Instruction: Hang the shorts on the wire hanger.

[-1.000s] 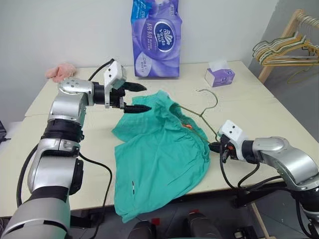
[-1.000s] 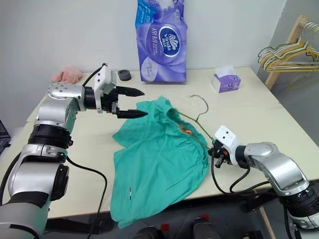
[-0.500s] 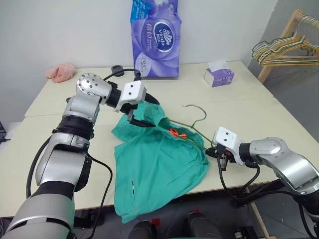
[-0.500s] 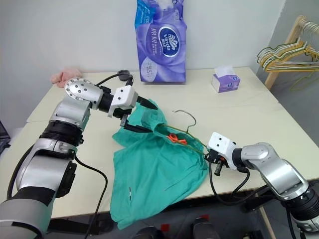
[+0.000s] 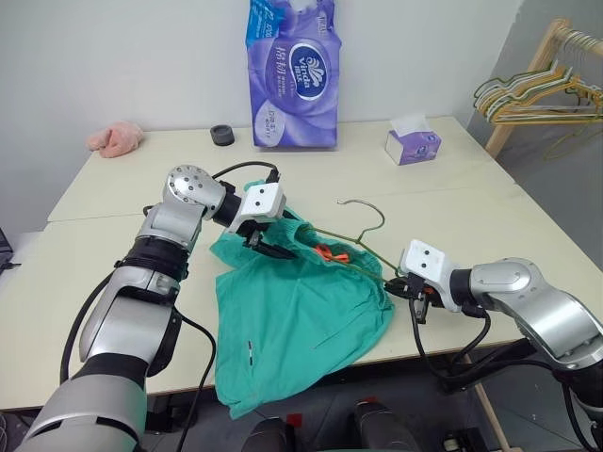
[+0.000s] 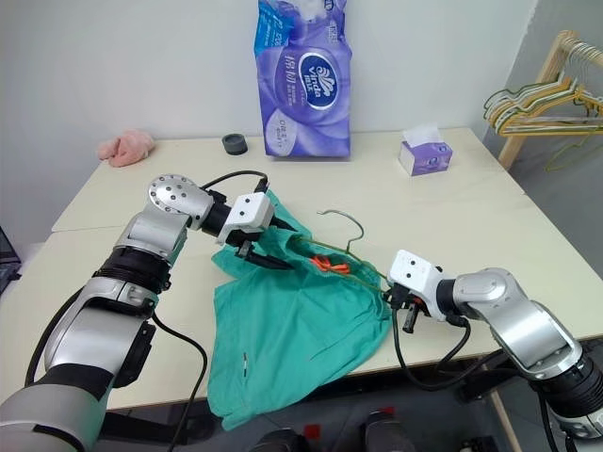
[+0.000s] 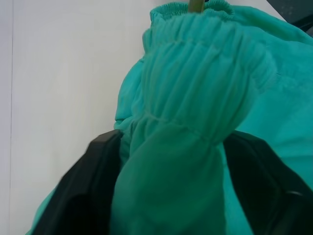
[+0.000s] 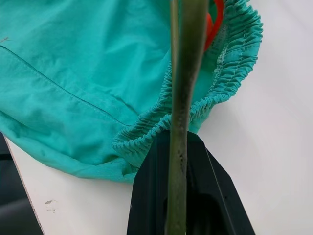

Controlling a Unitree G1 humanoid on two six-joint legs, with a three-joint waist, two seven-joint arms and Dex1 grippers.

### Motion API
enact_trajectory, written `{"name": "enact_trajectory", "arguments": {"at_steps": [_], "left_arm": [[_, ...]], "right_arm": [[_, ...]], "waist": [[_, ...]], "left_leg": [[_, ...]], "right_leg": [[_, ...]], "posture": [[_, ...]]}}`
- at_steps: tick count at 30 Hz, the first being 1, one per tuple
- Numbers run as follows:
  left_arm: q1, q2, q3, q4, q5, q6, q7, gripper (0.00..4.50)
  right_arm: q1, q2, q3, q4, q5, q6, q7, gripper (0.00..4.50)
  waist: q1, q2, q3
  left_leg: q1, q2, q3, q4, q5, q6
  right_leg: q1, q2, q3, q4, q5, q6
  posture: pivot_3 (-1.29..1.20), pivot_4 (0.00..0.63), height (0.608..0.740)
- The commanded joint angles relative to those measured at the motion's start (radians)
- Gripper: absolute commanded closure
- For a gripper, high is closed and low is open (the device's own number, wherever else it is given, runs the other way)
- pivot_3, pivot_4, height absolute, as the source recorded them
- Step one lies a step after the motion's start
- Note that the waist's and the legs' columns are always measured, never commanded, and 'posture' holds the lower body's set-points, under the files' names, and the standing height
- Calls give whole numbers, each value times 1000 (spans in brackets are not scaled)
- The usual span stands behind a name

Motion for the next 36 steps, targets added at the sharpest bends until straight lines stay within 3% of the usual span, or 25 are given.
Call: {"name": "enact_trajectory", "arguments": {"at_steps": [1, 7, 16, 17, 22, 26, 27, 29, 32, 36], "left_arm": [[-7, -6, 10, -41, -7, 7, 11, 2620], [7, -11, 12, -61, -13, 25, 4, 4336], [25, -13, 11, -85, -11, 38, -4, 4439], [25, -13, 11, -84, -10, 38, -3, 4439], [27, -9, 13, -73, 0, 27, 13, 4461], [30, -6, 15, -69, 1, 22, 31, 4462], [31, -4, 15, -69, 1, 21, 34, 4462], [34, -3, 15, -69, 1, 18, 39, 4476], [34, 0, 16, -64, 3, 14, 50, 4478], [30, 4, 18, -53, 3, 8, 57, 4479]], "right_arm": [[-28, -2, -5, -40, -11, -19, 8, 4500], [-31, -12, 14, -41, -50, -60, 22, 4500], [-39, -38, 36, -21, -158, -177, 43, 4500], [-39, -52, 39, -18, -169, -197, 58, 3993], [-20, -187, -11, 5, -198, -306, 161, 2602], [86, -268, -160, 37, -129, -288, 197, 1223], [144, -255, -229, 33, -87, -259, 190, 945], [224, -216, -325, 17, -23, -219, 170, 907], [384, -26, -468, -51, 52, -163, 30, 907], [530, 156, -492, -144, 41, -182, -117, 907]], "waist": [[0, 0, 0], [0, 0, 0], [0, 0, 0], [0, 0, 0], [0, 0, 0], [3, 0, 0], [4, 0, 0], [4, -1, 0], [4, -3, -2], [5, -2, -3]], "left_leg": [[0, 0, 0, 0, 0, 0], [0, 0, 0, 0, 0, 0], [0, 0, 0, 0, 0, 0], [0, 0, 0, 0, 0, 0], [0, 0, 1, 1, 0, 0], [0, 0, 1, 1, 0, 0], [0, 0, 1, 1, 0, 0], [0, 0, 0, 1, 0, 0], [1, 1, -1, 1, 0, 0], [1, 1, 0, 1, 0, 0]], "right_leg": [[0, 0, 0, 0, 0, 0], [0, 0, 0, 0, 0, 0], [0, 0, 0, 1, 0, 0], [0, 0, 0, 1, 0, 0], [0, 0, 0, 1, 0, 0], [0, 0, 0, 1, 0, 0], [0, 0, 0, 1, 0, 0], [1, 0, 0, 1, 0, 0], [1, 1, 0, 2, 0, 0], [1, 2, 1, 3, 0, 0]], "posture": [[-183, 51, 740], [-183, 51, 740], [-184, 52, 740], [-186, 53, 740], [-184, 54, 740], [-181, 56, 740], [-177, 57, 740], [-177, 57, 740], [-175, 59, 740], [-181, 61, 740]]}}
